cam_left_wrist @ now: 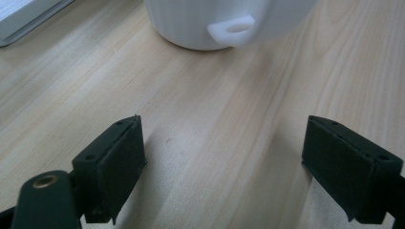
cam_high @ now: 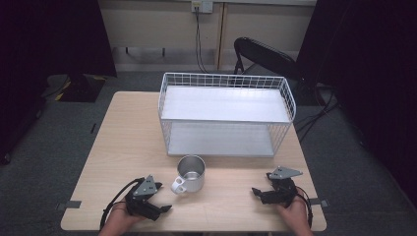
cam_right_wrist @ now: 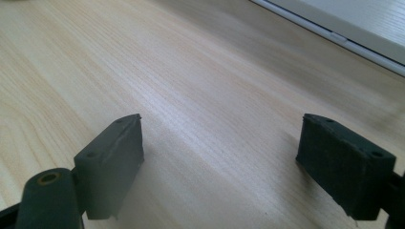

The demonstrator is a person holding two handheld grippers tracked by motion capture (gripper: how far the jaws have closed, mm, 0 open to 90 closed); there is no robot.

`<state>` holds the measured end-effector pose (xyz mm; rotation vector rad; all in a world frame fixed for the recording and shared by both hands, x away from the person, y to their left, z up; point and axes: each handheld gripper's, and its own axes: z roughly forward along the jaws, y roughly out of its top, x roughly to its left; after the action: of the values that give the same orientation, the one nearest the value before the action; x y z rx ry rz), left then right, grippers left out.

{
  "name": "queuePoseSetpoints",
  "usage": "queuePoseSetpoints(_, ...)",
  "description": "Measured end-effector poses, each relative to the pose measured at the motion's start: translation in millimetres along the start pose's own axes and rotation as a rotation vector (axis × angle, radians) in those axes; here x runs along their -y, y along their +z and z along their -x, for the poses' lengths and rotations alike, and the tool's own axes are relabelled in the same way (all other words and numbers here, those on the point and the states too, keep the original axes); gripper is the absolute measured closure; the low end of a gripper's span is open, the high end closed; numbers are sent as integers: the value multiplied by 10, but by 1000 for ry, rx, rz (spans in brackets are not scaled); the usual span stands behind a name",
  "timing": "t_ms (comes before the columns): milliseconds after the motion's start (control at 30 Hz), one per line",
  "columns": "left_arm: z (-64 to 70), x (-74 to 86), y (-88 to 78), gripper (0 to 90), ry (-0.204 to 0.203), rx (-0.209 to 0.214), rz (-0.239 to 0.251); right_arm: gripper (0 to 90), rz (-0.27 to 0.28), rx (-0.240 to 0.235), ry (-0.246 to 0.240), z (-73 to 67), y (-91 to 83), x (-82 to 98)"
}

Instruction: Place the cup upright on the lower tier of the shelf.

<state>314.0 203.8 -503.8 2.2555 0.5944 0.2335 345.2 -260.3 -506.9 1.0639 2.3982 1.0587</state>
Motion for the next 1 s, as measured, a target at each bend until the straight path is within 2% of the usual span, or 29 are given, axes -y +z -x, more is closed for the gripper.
queuePoseSetpoints(167,13,6,-3,149,-17,-10,8,151,0,-1,0,2,1,0)
queuePoseSetpoints(367,28,-40,-17,202,-38,-34,-29,150,1,-1,-1,2,1,0)
queuePoseSetpoints(567,26,-41,-77,219,-86,-46,-37,150,1,-1,-1,3,1,0)
queuePoseSetpoints(733,79,-140,-181,217,-128,-51,16,151,1,-1,-1,3,1,0)
queuePoseSetpoints(867,113,-214,-223,219,-143,-61,39,151,1,-2,-1,3,1,-1)
queuePoseSetpoints(1000,146,-253,-210,218,-153,-59,30,151,1,-1,-1,3,1,-1)
